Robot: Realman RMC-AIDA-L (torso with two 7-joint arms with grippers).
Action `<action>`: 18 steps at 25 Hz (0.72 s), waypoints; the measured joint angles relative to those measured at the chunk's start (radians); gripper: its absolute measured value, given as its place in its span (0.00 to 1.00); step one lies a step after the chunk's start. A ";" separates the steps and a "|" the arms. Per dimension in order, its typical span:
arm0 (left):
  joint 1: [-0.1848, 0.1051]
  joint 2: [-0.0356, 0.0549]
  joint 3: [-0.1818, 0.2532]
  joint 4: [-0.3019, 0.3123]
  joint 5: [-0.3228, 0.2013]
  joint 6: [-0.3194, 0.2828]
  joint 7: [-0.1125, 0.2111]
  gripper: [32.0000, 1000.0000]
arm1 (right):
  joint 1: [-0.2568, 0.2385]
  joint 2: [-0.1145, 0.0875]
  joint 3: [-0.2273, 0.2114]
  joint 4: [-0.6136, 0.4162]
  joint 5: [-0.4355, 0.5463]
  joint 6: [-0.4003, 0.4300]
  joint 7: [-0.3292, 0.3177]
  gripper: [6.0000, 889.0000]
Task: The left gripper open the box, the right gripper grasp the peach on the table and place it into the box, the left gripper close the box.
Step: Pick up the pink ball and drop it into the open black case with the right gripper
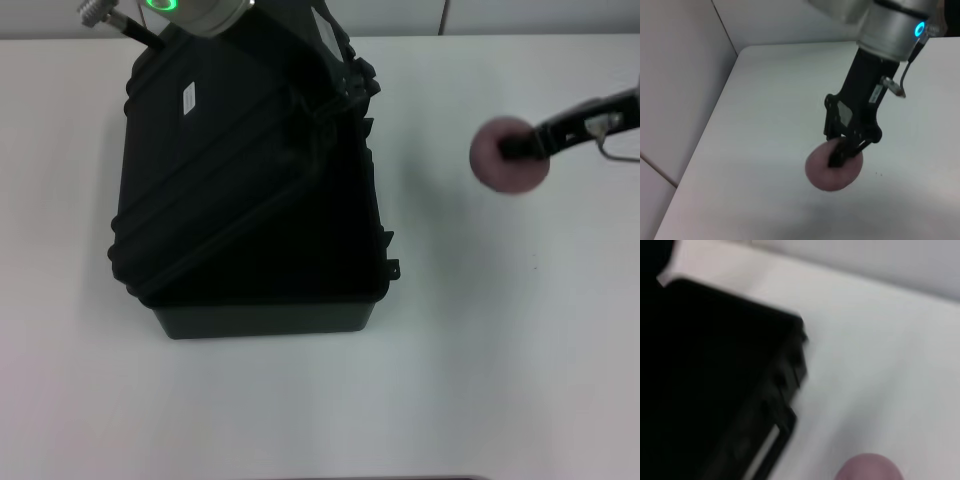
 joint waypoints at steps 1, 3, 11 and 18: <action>0.000 0.0000 0.000 0.000 0.000 0.000 0.000 0.06 | -0.007 0.000 0.000 -0.019 0.026 0.010 -0.004 0.16; 0.000 0.0000 0.002 0.000 0.000 0.000 0.000 0.06 | -0.019 -0.002 0.004 -0.045 0.090 0.028 -0.025 0.14; 0.000 0.0001 0.001 0.000 -0.001 -0.001 0.000 0.06 | -0.003 -0.009 0.127 0.064 0.319 0.102 -0.232 0.14; 0.000 0.0000 0.001 0.005 -0.001 -0.004 0.000 0.06 | 0.064 -0.027 0.170 0.230 0.366 0.109 -0.367 0.14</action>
